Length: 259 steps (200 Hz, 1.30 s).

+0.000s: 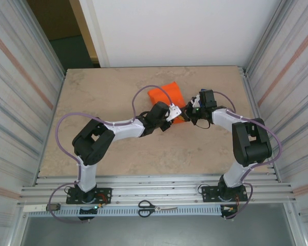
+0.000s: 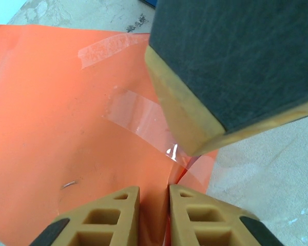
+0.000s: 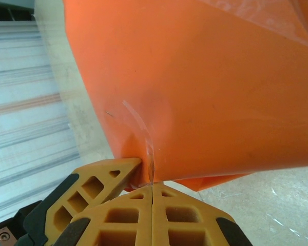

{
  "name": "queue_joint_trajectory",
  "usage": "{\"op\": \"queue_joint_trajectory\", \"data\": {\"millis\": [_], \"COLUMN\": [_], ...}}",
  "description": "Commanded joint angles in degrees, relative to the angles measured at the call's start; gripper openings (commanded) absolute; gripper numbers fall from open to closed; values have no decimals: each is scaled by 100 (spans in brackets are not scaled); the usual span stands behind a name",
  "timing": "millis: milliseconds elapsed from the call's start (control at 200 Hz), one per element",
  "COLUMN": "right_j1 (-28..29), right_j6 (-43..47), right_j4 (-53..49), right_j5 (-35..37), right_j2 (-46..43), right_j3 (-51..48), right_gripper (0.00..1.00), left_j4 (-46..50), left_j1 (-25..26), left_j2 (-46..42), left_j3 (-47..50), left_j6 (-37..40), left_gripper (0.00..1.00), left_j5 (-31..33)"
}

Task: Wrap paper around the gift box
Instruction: Stick the wrapping paper to the gift box.

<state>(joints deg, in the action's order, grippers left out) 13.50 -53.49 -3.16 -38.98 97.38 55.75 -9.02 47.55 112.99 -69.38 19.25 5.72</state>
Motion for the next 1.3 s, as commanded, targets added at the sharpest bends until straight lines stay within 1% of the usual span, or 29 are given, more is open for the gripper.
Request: {"op": "queue_joint_trajectory", "data": {"millis": [0,80,170,266,411,496,742,947,1047,1293], "right_j1": [65,20,21,3,-48,-37,-48,-32,-49,-58], "right_j6": [174,305,270,469,406,420,557,607,619,609], "right_j4": [-375,-608,-377,-722,-702,-765,-1014,-919,-963,-1306], "right_j5": [53,48,-59,-25,1,91,72,-66,-10,227], "right_j2": [13,127,189,307,391,378,358,356,325,413], "right_j3": [188,286,263,468,484,490,551,584,647,836], "right_gripper": [5,5,5,5,5,5,5,10,11,19], "left_j4": [1834,1831,1844,1865,1846,1851,1860,1866,1860,1878], "left_j1": [123,123,123,123,123,123,123,132,132,148], "left_j2": [909,922,934,953,957,962,953,958,953,953], "left_j3": [452,449,445,436,460,449,421,435,432,417], "left_j6": [-44,-35,-44,-44,-61,-61,-48,-68,-77,-61], "left_gripper": [19,19,18,18,18,18,18,18,18,18], "left_j5": [-428,-451,-461,-459,-469,-466,-468,-467,-476,-467]}}
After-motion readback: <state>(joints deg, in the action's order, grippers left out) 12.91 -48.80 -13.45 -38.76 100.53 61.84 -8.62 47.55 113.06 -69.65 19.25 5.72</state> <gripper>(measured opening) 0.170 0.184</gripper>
